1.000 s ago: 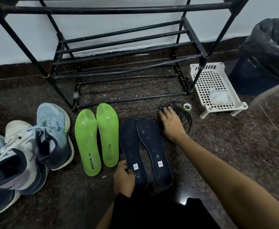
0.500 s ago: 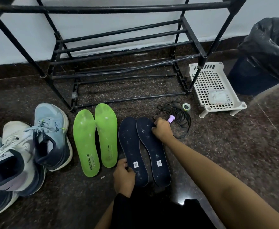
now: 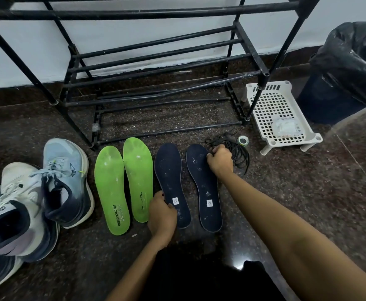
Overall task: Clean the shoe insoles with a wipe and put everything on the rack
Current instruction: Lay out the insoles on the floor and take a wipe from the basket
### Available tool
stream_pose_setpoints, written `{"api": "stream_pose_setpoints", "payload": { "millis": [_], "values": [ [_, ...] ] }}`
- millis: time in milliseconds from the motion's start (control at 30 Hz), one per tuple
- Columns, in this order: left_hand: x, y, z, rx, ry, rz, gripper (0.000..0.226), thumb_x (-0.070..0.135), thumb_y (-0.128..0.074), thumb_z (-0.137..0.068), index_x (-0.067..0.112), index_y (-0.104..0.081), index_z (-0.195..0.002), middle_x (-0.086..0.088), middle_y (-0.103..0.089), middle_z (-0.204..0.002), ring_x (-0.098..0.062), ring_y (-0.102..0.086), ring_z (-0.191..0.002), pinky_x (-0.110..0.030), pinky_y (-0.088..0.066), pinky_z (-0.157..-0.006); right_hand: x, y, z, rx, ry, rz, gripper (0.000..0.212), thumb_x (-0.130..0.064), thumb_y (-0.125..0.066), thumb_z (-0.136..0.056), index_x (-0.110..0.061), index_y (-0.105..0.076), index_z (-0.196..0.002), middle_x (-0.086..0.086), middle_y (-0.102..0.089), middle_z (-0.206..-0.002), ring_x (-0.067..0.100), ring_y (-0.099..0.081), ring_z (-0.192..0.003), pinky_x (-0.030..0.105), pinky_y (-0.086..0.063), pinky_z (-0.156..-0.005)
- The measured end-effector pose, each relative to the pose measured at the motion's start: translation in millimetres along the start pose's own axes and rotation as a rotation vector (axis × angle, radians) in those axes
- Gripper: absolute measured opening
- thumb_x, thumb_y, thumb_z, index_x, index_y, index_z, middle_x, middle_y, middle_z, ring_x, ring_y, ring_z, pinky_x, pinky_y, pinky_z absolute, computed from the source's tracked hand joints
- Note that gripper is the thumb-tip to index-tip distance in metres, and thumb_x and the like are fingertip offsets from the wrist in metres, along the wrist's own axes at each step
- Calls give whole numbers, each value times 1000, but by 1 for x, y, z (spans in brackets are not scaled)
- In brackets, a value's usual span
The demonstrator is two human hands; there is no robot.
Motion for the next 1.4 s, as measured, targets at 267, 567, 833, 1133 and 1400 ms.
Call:
{"api": "stream_pose_setpoints", "payload": {
  "millis": [267,567,833,1133,1400],
  "values": [
    [45,-6,28,-5,-129,-121,50,16,-59,-91,18,-43,-139,-4,-47,-137,-25,-53,-116,-42,-52,-85,13,30,14,85,65,-126,7,-14,-55,-86,-16,-49,-90,10,-59,-101,25,-58,-88,30,-41,-70],
    [99,-43,46,-155,-286,-89,39,21,-61,-92,21,-49,-129,0,-52,-128,-18,-55,-110,-34,-49,-82,16,126,14,271,293,43,17,-6,-50,-87,-6,-55,-103,14,-54,-105,28,-50,-101,38,-42,-87],
    [105,-58,42,-159,-272,-41,35,19,-61,-93,18,-52,-127,-2,-52,-128,-12,-52,-98,-27,-43,-78,59,158,-29,238,315,486,33,-17,-51,-89,3,-50,-116,25,-55,-111,39,-48,-104,45,-37,-89],
    [109,-94,50,-212,-279,-29,34,18,-62,-92,16,-54,-125,-3,-54,-126,-14,-56,-101,-32,-48,-85,68,154,-19,197,351,578,29,-25,-44,-93,-5,-58,-109,16,-61,-107,35,-57,-98,39,-41,-81],
    [115,-115,56,-248,-279,-57,32,18,-60,-93,18,-53,-125,3,-52,-121,-12,-53,-104,-27,-42,-82,84,141,30,287,353,371,25,-29,-51,-88,-9,-64,-90,12,-66,-86,32,-60,-81,38,-42,-75]
  ]
}}
Point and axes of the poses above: each hand's wrist, its own z-axis away from the middle knuckle, its own y-axis out of the back of the hand, x = y × z, the point moved 10 cm from there along -z, towards the middle knuckle
